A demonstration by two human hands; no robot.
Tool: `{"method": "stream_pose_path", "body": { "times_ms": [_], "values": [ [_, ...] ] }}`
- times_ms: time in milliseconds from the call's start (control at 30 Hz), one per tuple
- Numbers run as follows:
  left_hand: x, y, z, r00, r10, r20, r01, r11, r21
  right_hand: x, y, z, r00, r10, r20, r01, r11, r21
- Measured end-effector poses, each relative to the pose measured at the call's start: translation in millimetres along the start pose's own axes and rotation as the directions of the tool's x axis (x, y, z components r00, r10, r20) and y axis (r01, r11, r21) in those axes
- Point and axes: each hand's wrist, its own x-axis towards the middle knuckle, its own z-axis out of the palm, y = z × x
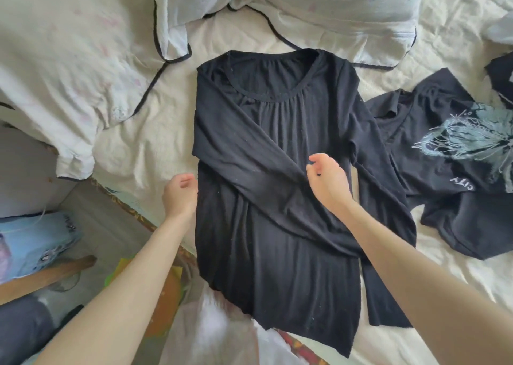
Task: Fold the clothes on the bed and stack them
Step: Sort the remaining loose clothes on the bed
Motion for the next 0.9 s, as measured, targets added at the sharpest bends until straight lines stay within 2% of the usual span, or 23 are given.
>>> {"method": "stream_pose_path", "body": {
  "times_ms": [67, 167, 267, 367, 567, 700, 900],
  "values": [
    [19.0, 8.0, -2.4, 1.000, -0.006, 0.002, 0.006, 0.997, -0.077, 21.3, -33.8, 9.8, 0.997, -0.044, 0.066, 0.042, 0.999, 0.033],
    [39.7, 22.4, -1.2, 0.993, -0.036, 0.112, 0.060, 0.972, -0.228, 52.9, -81.4, 25.8, 0.985, -0.134, 0.105, 0.133, 0.991, 0.013],
    [51.9, 30.5, 3.7, 0.980, -0.044, 0.192, 0.085, 0.974, -0.211, 85.5, -124.4, 44.2, 0.976, -0.200, 0.085, 0.199, 0.980, 0.024],
    [59.6, 27.0, 4.6, 0.983, -0.041, 0.177, 0.089, 0.958, -0.272, 114.3, -162.2, 61.8, 0.968, -0.242, 0.063, 0.242, 0.970, -0.006],
    [66.7, 13.8, -13.7, 0.993, 0.021, 0.115, 0.013, 0.959, -0.284, 147.6, -197.4, 87.7, 0.961, -0.119, 0.251, 0.116, 0.993, 0.028],
    [81.6, 10.4, -23.1, 0.988, -0.023, 0.153, 0.085, 0.909, -0.409, 165.3, -214.4, 86.0, 0.985, -0.082, 0.149, 0.058, 0.985, 0.163],
    [96.0, 9.2, -19.2, 0.986, -0.033, 0.163, 0.094, 0.917, -0.386, 166.8, -213.6, 77.5, 0.986, -0.093, 0.137, 0.076, 0.989, 0.128]
  ]
}}
